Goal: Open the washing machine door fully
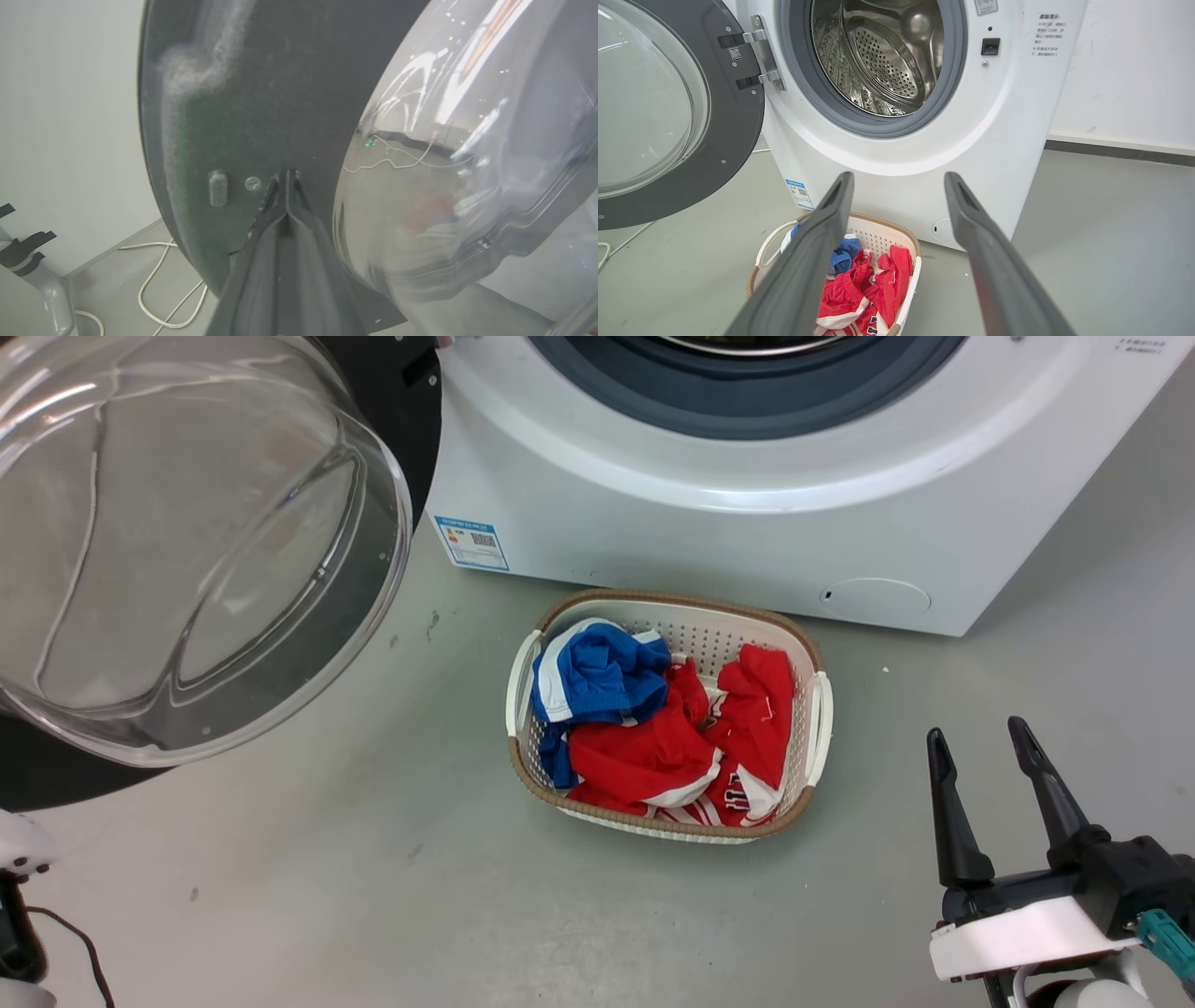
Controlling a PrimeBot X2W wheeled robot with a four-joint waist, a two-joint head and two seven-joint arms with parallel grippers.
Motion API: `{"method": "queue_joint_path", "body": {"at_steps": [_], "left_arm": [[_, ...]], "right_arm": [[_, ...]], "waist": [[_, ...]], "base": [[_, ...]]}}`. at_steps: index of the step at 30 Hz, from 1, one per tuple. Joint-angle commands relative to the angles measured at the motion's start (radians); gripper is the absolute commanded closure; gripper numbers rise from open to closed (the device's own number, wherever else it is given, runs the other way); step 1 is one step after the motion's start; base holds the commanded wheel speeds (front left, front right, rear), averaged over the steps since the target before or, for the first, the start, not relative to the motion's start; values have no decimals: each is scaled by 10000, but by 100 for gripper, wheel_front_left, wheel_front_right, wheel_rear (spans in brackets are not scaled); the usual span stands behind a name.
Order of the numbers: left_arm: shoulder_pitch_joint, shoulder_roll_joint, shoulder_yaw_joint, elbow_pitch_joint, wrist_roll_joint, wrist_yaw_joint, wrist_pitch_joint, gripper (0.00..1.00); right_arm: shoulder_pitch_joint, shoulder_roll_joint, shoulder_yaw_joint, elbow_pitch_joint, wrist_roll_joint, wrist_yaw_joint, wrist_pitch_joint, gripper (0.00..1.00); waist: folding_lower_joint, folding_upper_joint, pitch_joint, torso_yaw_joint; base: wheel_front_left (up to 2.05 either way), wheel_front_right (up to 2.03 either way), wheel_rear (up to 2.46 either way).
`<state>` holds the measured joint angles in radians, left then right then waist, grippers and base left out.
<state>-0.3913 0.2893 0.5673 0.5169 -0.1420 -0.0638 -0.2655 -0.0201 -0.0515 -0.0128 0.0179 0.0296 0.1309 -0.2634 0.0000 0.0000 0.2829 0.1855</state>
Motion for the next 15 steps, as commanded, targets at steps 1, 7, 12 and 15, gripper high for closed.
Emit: {"method": "queue_joint_path", "body": {"at_steps": [1, 7, 12, 15], "left_arm": [[157, -28, 23, -99, 115, -58, 21, 100], [727, -228, -64, -400, 412, -241, 21, 100], [1352, -588, -218, -1057, 459, -398, 21, 100], [1825, -773, -496, -1589, 727, -450, 19, 100]], "right_arm": [[39, 26, 28, 20, 117, -2, -17, 0], [198, 26, 28, 9, 345, -2, -18, 0], [455, 26, -41, -46, 570, -2, -17, 0], [609, 25, -66, -62, 668, -2, -17, 0]], "waist": [[0, 0, -136, -2], [0, 0, -692, -37], [0, 0, -1373, -79], [0, 0, -1745, -97]], "base": [[0, 0, 0], [0, 0, 0], [0, 0, 0], [0, 0, 0]]}}
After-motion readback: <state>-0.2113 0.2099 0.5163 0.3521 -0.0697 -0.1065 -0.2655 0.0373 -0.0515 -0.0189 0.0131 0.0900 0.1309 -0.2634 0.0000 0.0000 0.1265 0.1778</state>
